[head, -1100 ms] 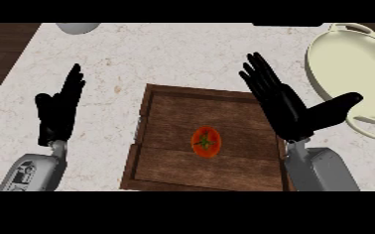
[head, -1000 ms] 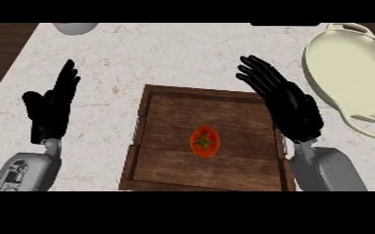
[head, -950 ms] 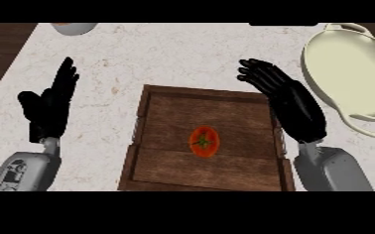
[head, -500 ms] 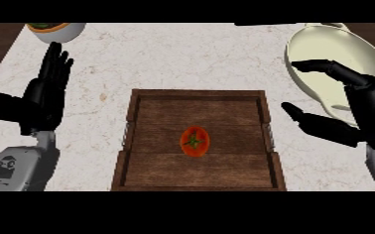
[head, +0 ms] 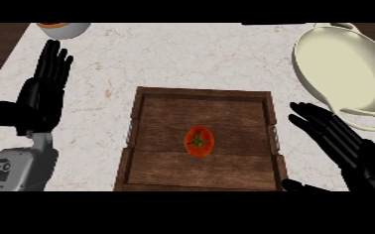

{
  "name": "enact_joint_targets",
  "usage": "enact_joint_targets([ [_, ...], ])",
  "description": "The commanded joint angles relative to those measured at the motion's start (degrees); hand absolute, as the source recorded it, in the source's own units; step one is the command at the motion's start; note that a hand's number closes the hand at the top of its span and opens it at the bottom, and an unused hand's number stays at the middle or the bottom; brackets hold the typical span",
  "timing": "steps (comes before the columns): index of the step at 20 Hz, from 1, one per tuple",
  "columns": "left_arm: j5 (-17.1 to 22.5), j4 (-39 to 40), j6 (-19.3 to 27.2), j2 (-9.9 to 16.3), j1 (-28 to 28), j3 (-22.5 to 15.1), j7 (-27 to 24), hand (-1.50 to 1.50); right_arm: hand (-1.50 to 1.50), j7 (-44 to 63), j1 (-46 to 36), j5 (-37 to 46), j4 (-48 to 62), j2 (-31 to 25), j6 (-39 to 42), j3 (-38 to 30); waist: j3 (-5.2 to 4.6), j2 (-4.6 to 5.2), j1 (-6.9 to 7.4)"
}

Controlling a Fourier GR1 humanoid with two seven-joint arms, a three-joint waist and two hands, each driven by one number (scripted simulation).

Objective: Pick the tomato from the tray and place it in the pot

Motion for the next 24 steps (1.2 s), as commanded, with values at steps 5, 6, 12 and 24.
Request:
enact_joint_targets([
  [5, -0.92, 0.08, -0.24, -1.56, -3.12, -2.03, 1.55, 0.00, -1.50, 24.81, -3.72, 16.00, -8.33, -1.32, 15.32, 10.98, -0.10, 0.57, 2.13],
  [6, 0.33, 1.24, -1.96, 0.36, -2.69, 0.44, 0.69, 0.00, -1.50, 27.79, -4.32, 18.44, -9.83, 0.33, 17.01, 13.86, -0.09, 0.54, 2.13],
  [12, -0.08, 0.75, -2.23, -1.28, -3.04, -0.22, 0.87, 0.00, -1.50, 41.71, -15.03, 23.09, -2.41, 13.76, 27.22, 23.57, 0.03, 0.60, 2.42],
  [24, -2.14, -2.27, -3.47, -3.12, 0.09, 1.28, 2.80, 0.00, -1.50, 38.80, -14.24, 25.53, 8.93, 23.72, 29.72, 20.38, 0.14, 0.51, 1.86],
])
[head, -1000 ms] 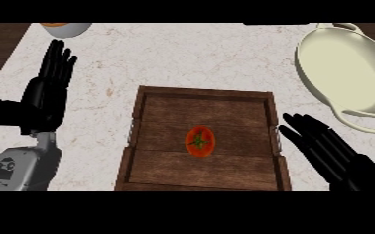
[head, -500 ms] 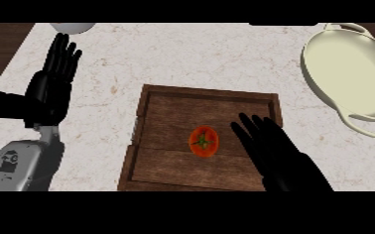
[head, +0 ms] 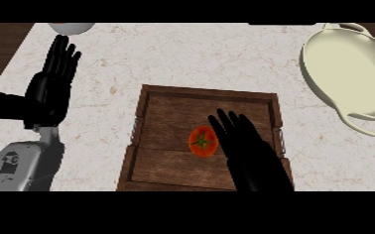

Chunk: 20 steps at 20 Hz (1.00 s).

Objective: Pick the tomato from the tray and place it in the pot

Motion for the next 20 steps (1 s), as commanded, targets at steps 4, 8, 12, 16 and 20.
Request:
enact_joint_targets([
  [4, -1.70, -3.50, -0.19, -2.41, 2.95, -0.16, -0.30, 0.00, -1.50, -4.26, 2.75, 6.86, 6.66, 4.81, -5.27, 4.02, 0.03, -0.07, -0.03],
  [8, -2.88, -1.17, -1.30, -2.67, 2.11, 0.72, -1.44, 0.00, -1.50, -8.80, 0.17, 8.65, 11.49, 7.04, -5.73, 1.81, 0.02, -0.03, -0.03],
  [12, -2.46, -2.38, -2.52, -1.83, 2.27, 2.37, -0.39, 0.00, -1.50, -7.40, 1.03, 10.76, 10.97, 8.37, -4.83, -0.08, 0.03, -0.05, -0.07],
  [16, -3.40, -4.38, 0.09, -2.42, -1.66, 1.67, 5.45, 0.00, -1.50, -5.64, -1.06, 13.20, 17.24, 10.88, -4.45, -1.26, 0.03, -0.03, -0.05],
  [20, -2.83, -0.44, -3.67, -1.93, 0.45, 4.05, 0.69, 0.00, -1.50, -9.01, 1.58, 14.07, 18.78, 11.04, -8.14, -2.26, 0.02, -0.01, -0.16],
])
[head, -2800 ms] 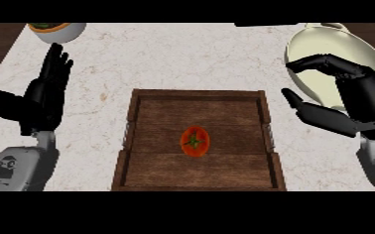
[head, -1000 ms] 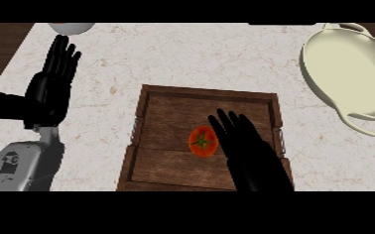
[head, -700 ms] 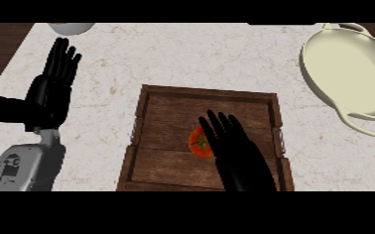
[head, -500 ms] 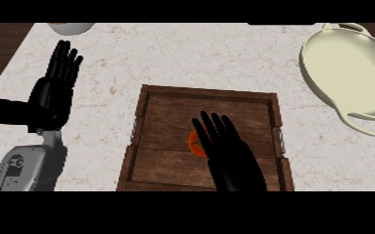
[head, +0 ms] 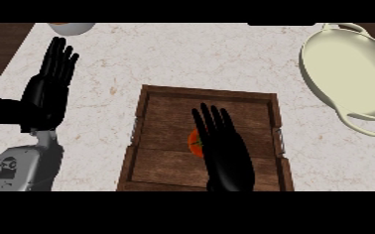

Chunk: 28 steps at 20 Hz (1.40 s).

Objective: Pick the tomato from the tray and place it in the pot

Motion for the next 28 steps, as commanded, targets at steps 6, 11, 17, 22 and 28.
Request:
enact_joint_targets([
  [6, -1.89, 1.30, 0.21, -1.55, -1.31, 0.43, -0.35, 0.00, -1.50, -9.07, -1.80, 0.40, 10.94, 0.60, -5.41, -5.37, 0.08, 0.28, 0.01],
  [11, -0.89, -1.62, -1.55, -1.63, 1.05, 0.58, -0.11, 0.00, -1.50, -7.49, -9.85, -3.57, 22.79, 2.91, -11.10, -5.35, 0.09, 0.29, 0.50],
  [17, -2.89, 1.78, 0.83, -2.52, -3.64, 0.53, 1.02, 0.00, 1.50, -14.89, -10.64, -0.78, 23.83, 2.90, -9.52, -1.89, 0.09, 0.30, 0.20],
  [22, -3.68, -0.89, 1.38, -2.97, -2.41, -0.21, 3.07, 0.00, 1.50, -16.04, -7.86, 1.16, 25.20, 2.90, -13.80, 0.52, 0.09, 0.21, 0.07],
  [28, -0.99, 3.49, -2.75, -1.39, -1.69, 3.47, -1.91, 0.00, 1.50, -10.19, -13.59, 2.84, 26.86, 2.86, -16.20, 1.99, 0.07, 0.28, 0.11],
])
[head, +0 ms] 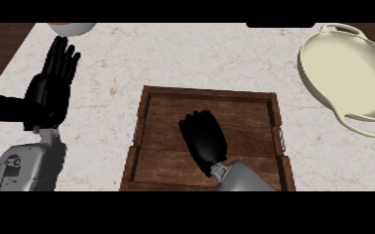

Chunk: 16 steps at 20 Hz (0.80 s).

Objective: Pick the tomato from the tray and place it in the pot

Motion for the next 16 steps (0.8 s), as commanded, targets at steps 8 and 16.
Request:
enact_joint_targets([
  [8, 1.15, 0.55, -1.55, 0.58, 0.61, 1.91, -0.68, 0.00, 1.50, -0.60, 9.26, 2.40, -12.16, 0.38, 0.58, 4.71, 0.59, 0.91, -0.12],
  [16, -0.22, -0.10, -0.37, -0.02, -0.93, 0.76, 1.26, 0.00, 1.50, 4.37, 10.43, 3.85, -29.75, -2.77, 4.45, -2.51, 0.58, 0.65, -0.68],
])
